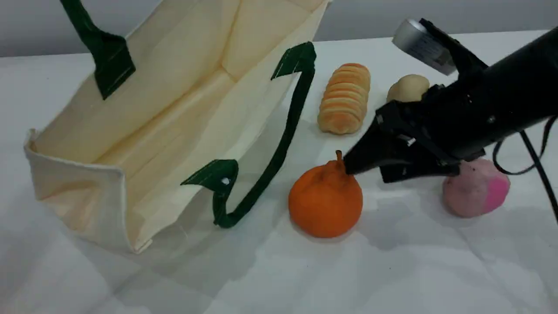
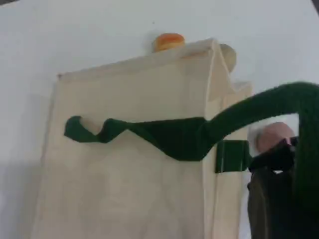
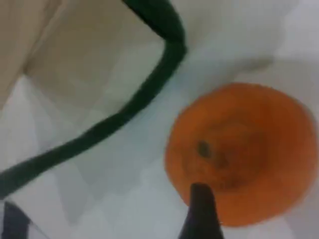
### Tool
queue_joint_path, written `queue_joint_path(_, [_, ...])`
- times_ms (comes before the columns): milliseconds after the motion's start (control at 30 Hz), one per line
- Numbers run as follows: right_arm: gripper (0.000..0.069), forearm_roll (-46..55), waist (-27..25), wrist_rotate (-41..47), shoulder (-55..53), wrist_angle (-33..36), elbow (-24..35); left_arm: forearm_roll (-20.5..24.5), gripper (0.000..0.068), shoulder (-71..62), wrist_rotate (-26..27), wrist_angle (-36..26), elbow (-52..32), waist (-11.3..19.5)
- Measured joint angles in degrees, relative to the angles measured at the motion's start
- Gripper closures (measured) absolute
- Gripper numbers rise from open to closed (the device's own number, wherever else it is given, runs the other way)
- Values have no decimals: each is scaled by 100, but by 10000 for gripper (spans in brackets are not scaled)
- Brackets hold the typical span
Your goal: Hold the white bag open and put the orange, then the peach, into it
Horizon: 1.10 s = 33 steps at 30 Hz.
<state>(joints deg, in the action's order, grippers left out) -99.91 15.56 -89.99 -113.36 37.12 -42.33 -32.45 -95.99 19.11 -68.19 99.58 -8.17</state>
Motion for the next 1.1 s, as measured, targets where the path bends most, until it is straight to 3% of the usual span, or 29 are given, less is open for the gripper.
queue_joint_path(267, [211,-1,65,0,-166,25,-251,-111,629,0,13,-17,0,0])
queue_joint_path(533, [211,-10,570,0,-514,-105,-560,-118,629,0,38,-17,0,0])
queue_joint_path(700, [230,-21,628,0,-731,-206,-633,-118,629,0,38,-17,0,0])
queue_joint_path(833, [348,-21,628,0,-882,-345,-641,-123,629,0,44,-17,0,0])
queue_joint_path(1000, [608,-20,615,0,-880,-267,-653,-123,629,0,59,-17,0,0])
queue_joint_path(1100, [650,27,615,0,-682,-219,-653,-123,629,0,59,-17,0,0])
